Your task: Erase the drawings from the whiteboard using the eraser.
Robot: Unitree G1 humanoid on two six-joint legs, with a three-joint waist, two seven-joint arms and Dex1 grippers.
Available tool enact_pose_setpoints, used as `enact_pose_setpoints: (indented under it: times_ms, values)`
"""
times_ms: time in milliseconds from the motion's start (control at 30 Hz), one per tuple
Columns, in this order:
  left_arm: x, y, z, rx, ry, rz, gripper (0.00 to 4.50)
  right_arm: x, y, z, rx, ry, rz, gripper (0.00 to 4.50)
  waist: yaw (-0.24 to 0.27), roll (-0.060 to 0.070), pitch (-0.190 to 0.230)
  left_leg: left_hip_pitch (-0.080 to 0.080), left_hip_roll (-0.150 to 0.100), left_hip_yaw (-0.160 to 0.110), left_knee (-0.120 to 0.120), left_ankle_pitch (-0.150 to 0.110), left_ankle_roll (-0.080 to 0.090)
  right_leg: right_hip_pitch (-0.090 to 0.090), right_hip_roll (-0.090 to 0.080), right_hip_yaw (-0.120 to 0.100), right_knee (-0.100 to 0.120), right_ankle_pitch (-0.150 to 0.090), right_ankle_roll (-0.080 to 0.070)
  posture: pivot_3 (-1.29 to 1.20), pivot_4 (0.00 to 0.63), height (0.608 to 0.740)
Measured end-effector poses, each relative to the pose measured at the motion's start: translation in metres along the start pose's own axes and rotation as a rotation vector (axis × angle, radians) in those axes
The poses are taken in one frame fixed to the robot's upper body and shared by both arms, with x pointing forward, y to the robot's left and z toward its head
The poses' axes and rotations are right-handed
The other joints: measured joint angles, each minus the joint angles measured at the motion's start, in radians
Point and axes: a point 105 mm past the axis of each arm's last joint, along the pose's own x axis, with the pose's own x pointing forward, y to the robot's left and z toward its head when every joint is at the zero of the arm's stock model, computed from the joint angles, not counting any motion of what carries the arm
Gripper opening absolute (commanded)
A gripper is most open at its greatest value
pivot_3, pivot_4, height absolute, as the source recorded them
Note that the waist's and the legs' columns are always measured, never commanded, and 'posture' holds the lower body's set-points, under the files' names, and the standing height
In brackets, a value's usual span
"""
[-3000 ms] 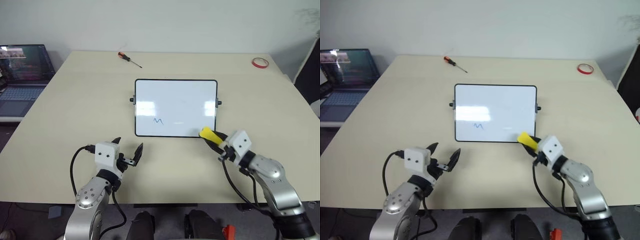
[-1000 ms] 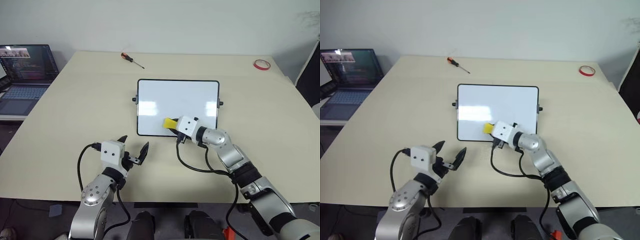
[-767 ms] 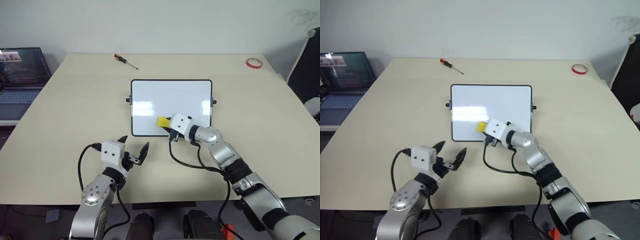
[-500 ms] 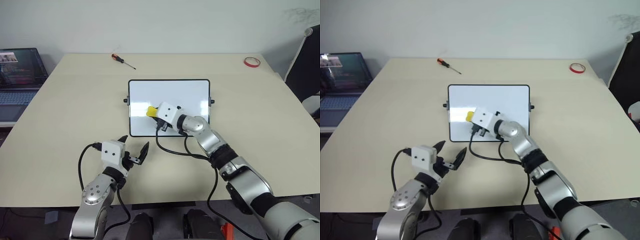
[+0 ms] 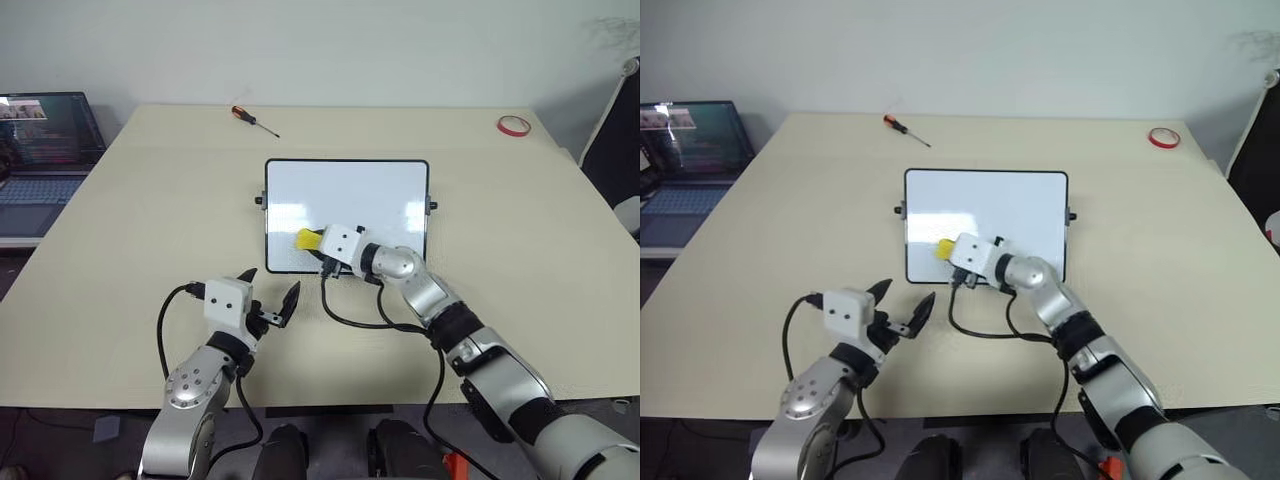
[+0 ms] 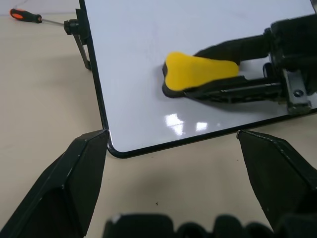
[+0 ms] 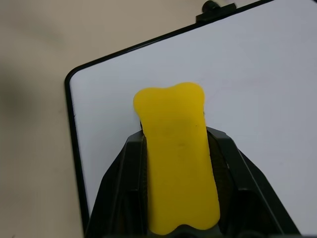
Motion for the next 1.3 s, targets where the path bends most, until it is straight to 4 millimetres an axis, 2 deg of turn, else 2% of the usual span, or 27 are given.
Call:
enact_pose_setpoints:
  times_ms: [167,300,433,567,667,767,800,933,1033,1167,1300]
  values:
    - [0.01,-0.005,0.012,0.012,-0.037,-0.038,4.5,-0.01,-0.005,-0.004,-0.016,0.017,-0.016,1.25,0.014,0.0,0.0,0.0,-0.001,-0.001,0.0,0.0,0.0,0.0,0.0,-0.001,0.0,0.0,0.0,0.0,0.15,0.74]
    - [0.013,-0.006,0.011,0.013,-0.035,-0.054,4.5,-0.022,-0.014,-0.009,0.034,0.014,-0.07,1.25,0.021,0.0,0.0,-0.002,-0.001,-0.002,0.001,0.0,0.0,0.0,0.0,-0.002,-0.001,0.0,0.001,0.0,0.15,0.74]
    - [0.017,-0.007,0.006,0.007,-0.021,-0.076,4.5,-0.05,-0.023,-0.018,0.163,-0.005,-0.171,1.25,0.022,0.0,0.0,-0.004,-0.001,-0.002,0.001,0.0,0.0,-0.001,-0.001,-0.002,-0.002,0.0,0.001,0.0,0.15,0.74]
    - [0.021,-0.01,0.008,-0.009,-0.045,-0.128,4.5,-0.08,-0.011,-0.024,0.238,0.005,-0.174,1.25,0.016,0.001,0.001,-0.01,0.0,-0.003,0.0,0.0,0.0,-0.006,-0.001,-0.002,-0.003,0.0,0.001,0.0,0.15,0.74]
    - [0.029,-0.018,0.014,0.005,-0.076,-0.211,4.5,-0.098,-0.007,-0.018,0.244,0.006,-0.176,1.25,0.009,0.002,0.002,-0.01,-0.001,-0.003,0.0,0.0,0.0,-0.006,0.001,-0.002,-0.004,0.0,0.001,0.0,0.15,0.74]
    - [0.038,-0.024,0.023,0.048,-0.115,-0.31,4.5,-0.129,-0.009,-0.014,0.257,0.035,-0.232,1.25,0.015,0.003,0.002,-0.012,-0.001,-0.004,0.0,0.0,0.0,-0.006,0.001,-0.004,-0.006,0.0,0.001,0.0,0.15,0.74]
    - [0.043,-0.029,0.027,0.053,-0.133,-0.362,4.5,-0.145,-0.013,-0.016,0.255,0.079,-0.277,1.25,0.018,0.003,0.003,-0.012,-0.001,-0.004,0.0,0.0,0.0,-0.006,0.001,-0.005,-0.006,0.0,0.001,0.0,0.15,0.74]
    - [0.051,-0.054,0.035,0.081,-0.183,-0.582,4.5,-0.193,-0.026,-0.033,0.313,0.245,-0.453,1.25,0.02,0.003,0.003,-0.014,-0.003,-0.004,0.001,0.0,0.0,-0.005,0.001,-0.005,-0.009,0.0,0.003,0.0,0.15,0.74]
    - [0.051,-0.075,0.038,0.093,-0.208,-0.753,4.5,-0.219,-0.023,-0.045,0.397,0.351,-0.553,1.25,0.017,0.003,0.003,-0.014,-0.003,-0.004,0.0,0.0,0.0,-0.006,0.001,-0.005,-0.009,0.0,0.003,0.0,0.15,0.74]
    - [0.049,-0.093,0.037,0.138,-0.221,-0.94,4.5,-0.24,-0.008,-0.065,0.578,0.463,-0.651,1.25,0.009,0.004,0.003,-0.013,-0.003,-0.003,0.0,0.0,0.0,-0.006,0.003,-0.003,-0.009,0.0,0.003,0.0,0.15,0.74]
    - [0.048,-0.106,0.029,0.208,-0.205,-1.103,4.5,-0.251,0.006,-0.082,0.772,0.527,-0.745,1.25,0.01,0.004,0.003,-0.013,-0.005,-0.002,0.0,0.0,0.0,-0.006,0.004,-0.003,-0.008,0.0,0.003,0.0,0.15,0.74]
